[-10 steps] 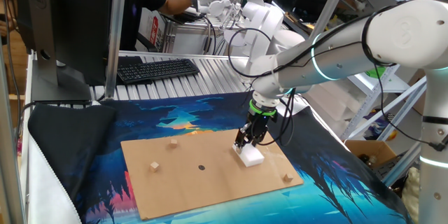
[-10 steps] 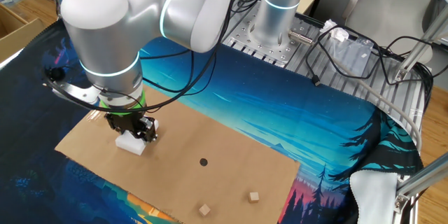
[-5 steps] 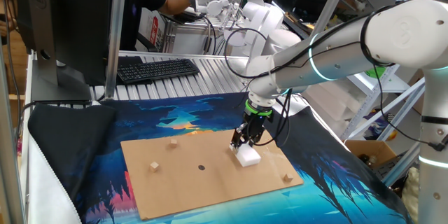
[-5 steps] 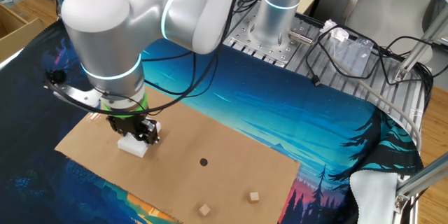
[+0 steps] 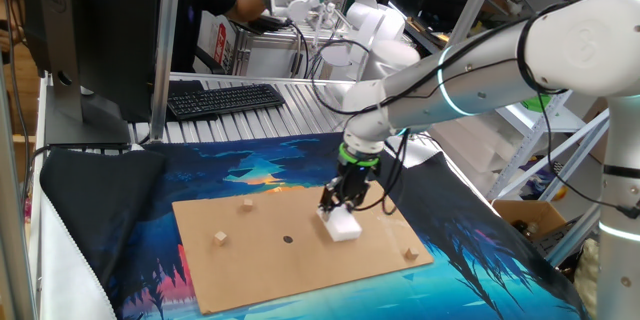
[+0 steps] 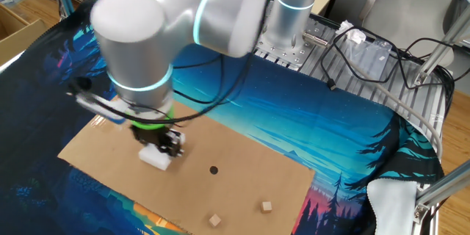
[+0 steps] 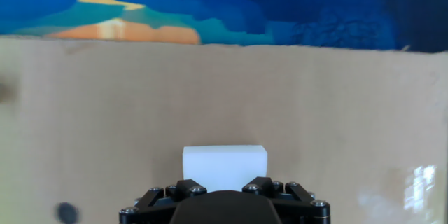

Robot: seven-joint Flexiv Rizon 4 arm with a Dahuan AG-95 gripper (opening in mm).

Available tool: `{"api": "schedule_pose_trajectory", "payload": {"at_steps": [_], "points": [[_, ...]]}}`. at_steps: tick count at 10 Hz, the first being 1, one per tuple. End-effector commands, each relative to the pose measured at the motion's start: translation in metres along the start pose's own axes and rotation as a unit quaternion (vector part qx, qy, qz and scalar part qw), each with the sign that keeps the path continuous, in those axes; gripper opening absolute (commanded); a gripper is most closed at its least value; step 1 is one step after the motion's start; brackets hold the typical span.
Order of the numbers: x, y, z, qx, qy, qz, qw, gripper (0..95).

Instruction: Clean the tabletop with a sponge

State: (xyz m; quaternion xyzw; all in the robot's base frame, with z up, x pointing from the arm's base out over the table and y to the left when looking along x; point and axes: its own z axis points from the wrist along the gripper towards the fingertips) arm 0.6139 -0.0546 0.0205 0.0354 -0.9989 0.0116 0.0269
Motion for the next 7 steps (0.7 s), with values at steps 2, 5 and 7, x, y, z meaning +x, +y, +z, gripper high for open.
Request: {"api": "schedule_pose_trajectory", "payload": {"at_steps": [2, 5, 7], "points": [[0.014, 0.053, -0.002, 0.005, -0.001, 0.049, 0.9988, 57.0], [0.027, 0.091, -0.004, 0.0, 0.002, 0.084, 0.9964, 57.0], [0.033, 0.101, 0.0, -0.002, 0.002, 0.093, 0.9956, 57.0]]}}
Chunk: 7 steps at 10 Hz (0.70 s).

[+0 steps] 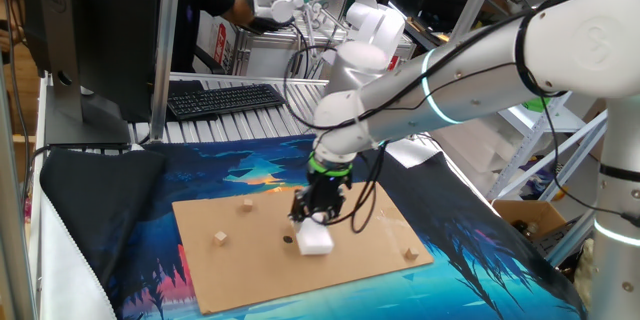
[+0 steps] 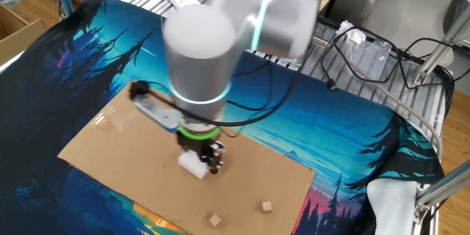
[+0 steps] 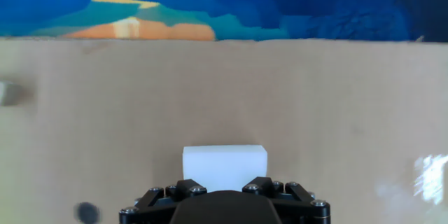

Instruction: Clean the tabletop with a sponge

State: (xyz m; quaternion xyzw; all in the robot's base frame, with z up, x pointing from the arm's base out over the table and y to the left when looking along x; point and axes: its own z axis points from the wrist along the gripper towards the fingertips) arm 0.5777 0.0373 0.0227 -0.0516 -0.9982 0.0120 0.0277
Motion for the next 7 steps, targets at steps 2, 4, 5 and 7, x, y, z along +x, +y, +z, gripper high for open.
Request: {"api": "schedule_pose_trajectory", "payload": {"at_steps": [2, 4, 5, 7], "points": [[0.004, 0.006, 0.003, 0.005, 0.003, 0.005, 1.0, 57.0], [-0.001, 0.004, -0.001, 0.009, 0.009, 0.001, 0.9999, 57.0], [-0.007, 0.001, -0.006, 0.009, 0.016, -0.002, 0.9998, 57.0], [-0.018, -0.006, -0.011, 0.009, 0.022, -0.013, 0.9996, 57.0]]}}
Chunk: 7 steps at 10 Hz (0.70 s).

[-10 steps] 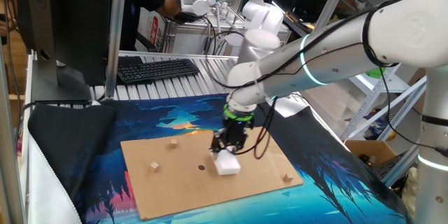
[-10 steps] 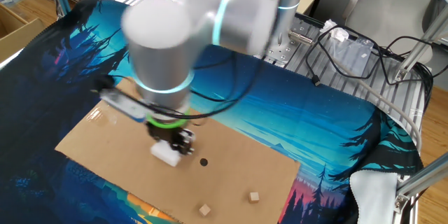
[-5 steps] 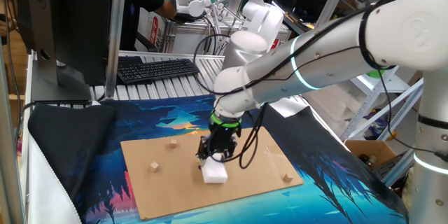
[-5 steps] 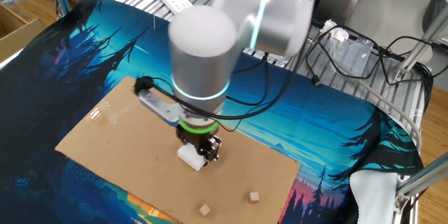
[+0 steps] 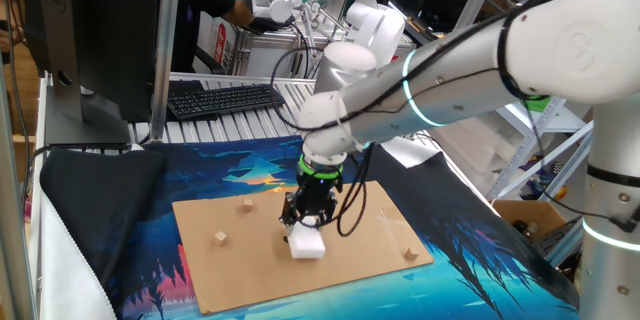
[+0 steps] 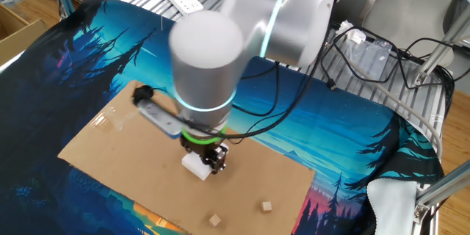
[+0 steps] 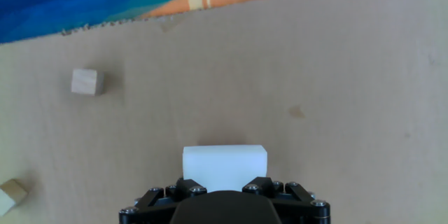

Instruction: Clean the tabletop with a sponge

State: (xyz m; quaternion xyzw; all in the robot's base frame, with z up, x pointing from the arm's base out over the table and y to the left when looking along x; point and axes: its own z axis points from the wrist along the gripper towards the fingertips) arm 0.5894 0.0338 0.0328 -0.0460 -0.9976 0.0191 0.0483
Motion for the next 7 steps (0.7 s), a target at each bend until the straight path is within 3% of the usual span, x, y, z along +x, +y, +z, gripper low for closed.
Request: {"api": "schedule_pose_trajectory", "payload": {"at_steps": [1, 4, 7], "points": [[-0.012, -0.012, 0.0, 0.001, 0.001, -0.019, 0.9998, 57.0], [-0.022, -0.039, 0.008, 0.003, -0.004, -0.047, 0.9989, 57.0], [-0.026, -0.044, 0.006, 0.004, -0.002, -0.052, 0.9987, 57.0]]}}
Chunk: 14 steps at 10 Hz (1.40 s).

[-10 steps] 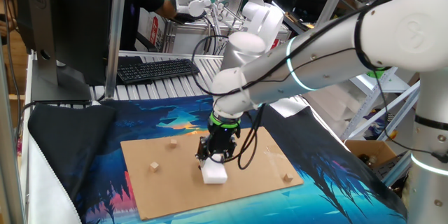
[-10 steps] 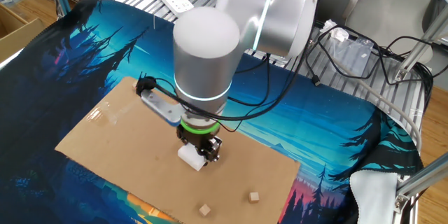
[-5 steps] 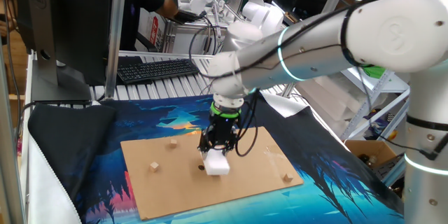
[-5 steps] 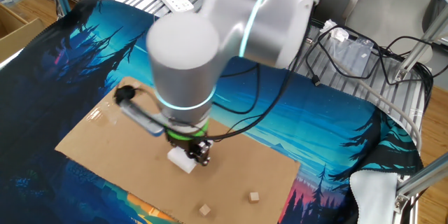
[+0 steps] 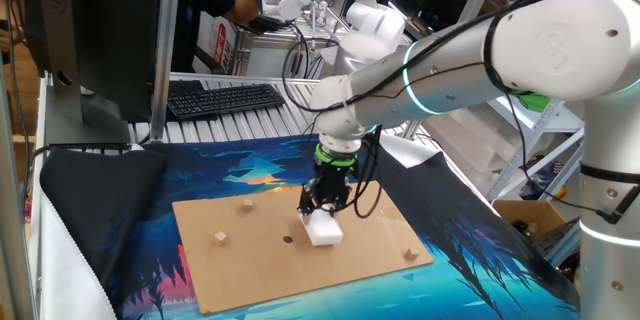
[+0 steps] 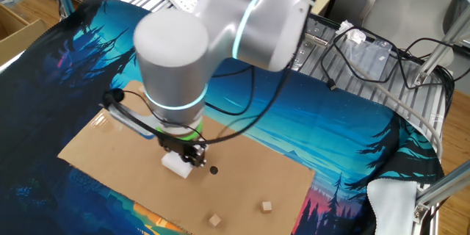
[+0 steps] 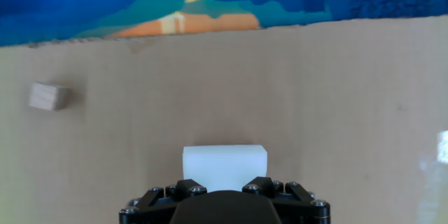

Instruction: Clean the tabletop with a sponge

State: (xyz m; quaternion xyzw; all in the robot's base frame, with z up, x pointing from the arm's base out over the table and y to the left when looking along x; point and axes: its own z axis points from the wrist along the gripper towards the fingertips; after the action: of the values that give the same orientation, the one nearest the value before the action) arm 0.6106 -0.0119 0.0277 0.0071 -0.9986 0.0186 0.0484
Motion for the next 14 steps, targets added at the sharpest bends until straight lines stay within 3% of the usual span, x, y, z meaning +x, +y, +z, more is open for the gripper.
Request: {"api": "schedule_pose_trajectory", "payload": {"at_steps": [1, 3, 14], "points": [[-0.001, 0.0011, 0.0044, 0.001, -0.001, 0.003, 1.0, 57.0], [-0.0034, 0.0038, 0.0098, 0.001, -0.004, 0.006, 1.0, 57.0], [-0.0034, 0.0035, 0.0093, 0.001, -0.001, 0.006, 1.0, 57.0]]}}
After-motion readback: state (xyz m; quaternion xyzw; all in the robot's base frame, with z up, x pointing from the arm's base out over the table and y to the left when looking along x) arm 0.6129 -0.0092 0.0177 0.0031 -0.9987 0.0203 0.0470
